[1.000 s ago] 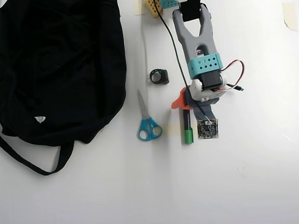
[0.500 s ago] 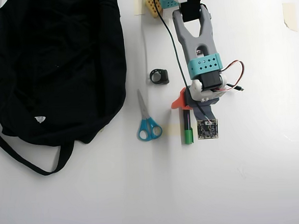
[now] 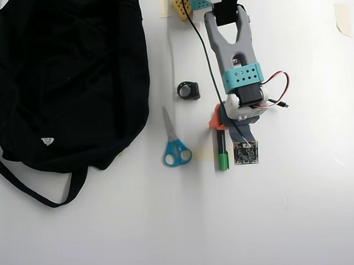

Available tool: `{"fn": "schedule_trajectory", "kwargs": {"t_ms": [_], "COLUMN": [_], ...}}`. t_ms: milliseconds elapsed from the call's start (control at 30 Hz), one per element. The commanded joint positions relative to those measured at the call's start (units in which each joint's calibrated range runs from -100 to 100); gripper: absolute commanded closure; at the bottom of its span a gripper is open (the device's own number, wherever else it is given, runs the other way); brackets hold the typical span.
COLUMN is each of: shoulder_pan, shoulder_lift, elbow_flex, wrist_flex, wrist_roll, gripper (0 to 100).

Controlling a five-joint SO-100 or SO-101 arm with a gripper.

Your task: Put the green marker into the black bag

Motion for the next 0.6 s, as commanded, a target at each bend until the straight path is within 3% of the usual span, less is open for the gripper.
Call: {"fn": "schedule_trajectory", "kwargs": {"t_ms": [0,300,567], "shoulder_pan": [-0.3,-0.3,-0.2], "shoulder_lift": [-0.7,-0.7,-0.7], "elbow_flex": [-2.1,-2.1,-2.1], "wrist_flex": [-0.1,-0.1,-0.1], "wrist_roll": [-0.1,-0.1,-0.1], "gripper": [77,86,86]}}
